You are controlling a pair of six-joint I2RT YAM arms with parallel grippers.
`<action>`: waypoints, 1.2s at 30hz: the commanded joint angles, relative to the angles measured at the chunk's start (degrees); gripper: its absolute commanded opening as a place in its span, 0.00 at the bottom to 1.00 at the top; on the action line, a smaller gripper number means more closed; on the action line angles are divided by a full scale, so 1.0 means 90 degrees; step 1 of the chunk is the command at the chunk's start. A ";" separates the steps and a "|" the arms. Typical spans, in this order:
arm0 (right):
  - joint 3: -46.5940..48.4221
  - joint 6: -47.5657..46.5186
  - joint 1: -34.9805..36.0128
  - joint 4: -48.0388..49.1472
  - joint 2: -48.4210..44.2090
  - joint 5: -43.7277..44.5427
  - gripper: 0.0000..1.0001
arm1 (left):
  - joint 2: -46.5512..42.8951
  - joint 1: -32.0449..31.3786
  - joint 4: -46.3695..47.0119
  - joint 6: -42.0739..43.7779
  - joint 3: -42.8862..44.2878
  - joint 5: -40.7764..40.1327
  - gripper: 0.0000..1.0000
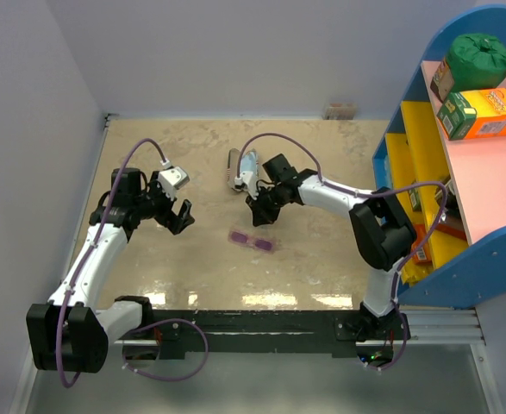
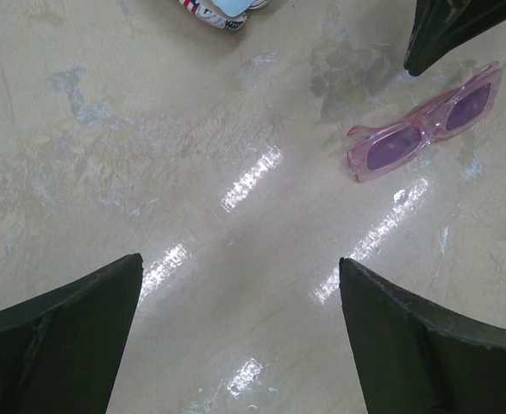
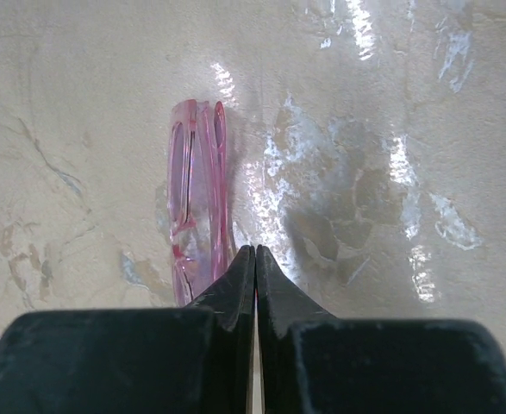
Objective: Organize the sunglasses
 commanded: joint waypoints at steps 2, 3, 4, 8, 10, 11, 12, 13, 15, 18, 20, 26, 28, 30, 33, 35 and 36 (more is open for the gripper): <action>0.0031 -0.0087 -0.0088 0.0040 -0.0403 -0.0169 0.00 | -0.0153 0.0068 0.0188 -0.0065 -0.0031 0.0143 1.00; 0.0012 -0.0175 -0.0087 -0.0009 -0.0432 -0.0072 0.00 | -0.0143 0.0068 0.0159 -0.0055 -0.0021 0.0124 1.00; 0.0021 -0.0243 -0.0097 -0.0077 -0.0500 -0.0013 0.00 | -0.0133 0.0068 0.0129 -0.0065 -0.0011 0.0095 1.00; 0.0041 -0.0702 -0.0087 -0.0497 -0.0734 0.0173 0.15 | -0.0192 0.0088 0.0168 -0.0075 -0.0050 0.0143 1.00; 0.0011 -0.1043 -0.0068 -0.0770 -0.0823 0.0212 0.22 | -0.0133 0.0088 0.0168 -0.0065 -0.0040 0.0143 1.00; 0.0002 -0.1161 -0.0029 -0.0906 -0.0901 0.0241 0.23 | -0.0133 0.0097 0.0139 -0.0046 -0.0021 0.0143 1.00; -0.0037 -0.1384 0.0068 -0.1072 -0.0950 0.0358 0.25 | -0.0123 0.0097 0.0129 -0.0036 -0.0011 0.0172 1.00; -0.0202 -0.1435 0.0127 -0.1074 -0.0998 0.0436 0.32 | -0.0123 0.0097 0.0139 -0.0045 -0.0020 0.0192 1.00; -0.0359 -0.1494 0.0205 -0.1054 -0.1135 0.0457 0.36 | -0.0133 0.0088 0.0149 -0.0036 -0.0020 0.0202 1.00; -0.0379 -0.1553 0.0205 -0.1210 -0.0932 0.0223 0.39 | -0.0172 0.0097 0.0149 -0.0016 -0.0021 0.0182 1.00; -0.0263 -0.1562 0.0196 -0.1288 -0.0795 -0.0050 0.41 | -0.0192 0.0097 0.0149 -0.0026 -0.0021 0.0182 1.00; -0.0028 -0.1455 0.0206 -0.1279 -0.0394 -0.0257 0.42 | -0.0182 0.0097 0.0139 -0.0045 -0.0021 0.0182 1.00; -0.0008 -0.1465 0.0196 -0.1259 -0.0326 -0.0188 0.42 | -0.0172 0.0097 0.0129 -0.0045 -0.0020 0.0173 1.00; 0.0011 -0.1494 0.0206 -0.1288 -0.0277 -0.0159 0.42 | -0.0172 0.0097 0.0129 -0.0045 -0.0021 0.0173 1.00; 0.0050 -0.1552 0.0206 -0.1376 -0.0169 -0.0178 0.39 | -0.0162 0.0097 0.0139 -0.0045 -0.0030 0.0173 1.00; 0.0070 -0.1591 0.0206 -0.1386 -0.0111 -0.0168 0.35 | -0.0143 0.0097 0.0149 -0.0045 -0.0021 0.0163 1.00; 0.0080 -0.1592 0.0206 -0.1405 -0.0081 -0.0159 0.31 | -0.0133 0.0097 0.0139 -0.0045 -0.0021 0.0163 1.00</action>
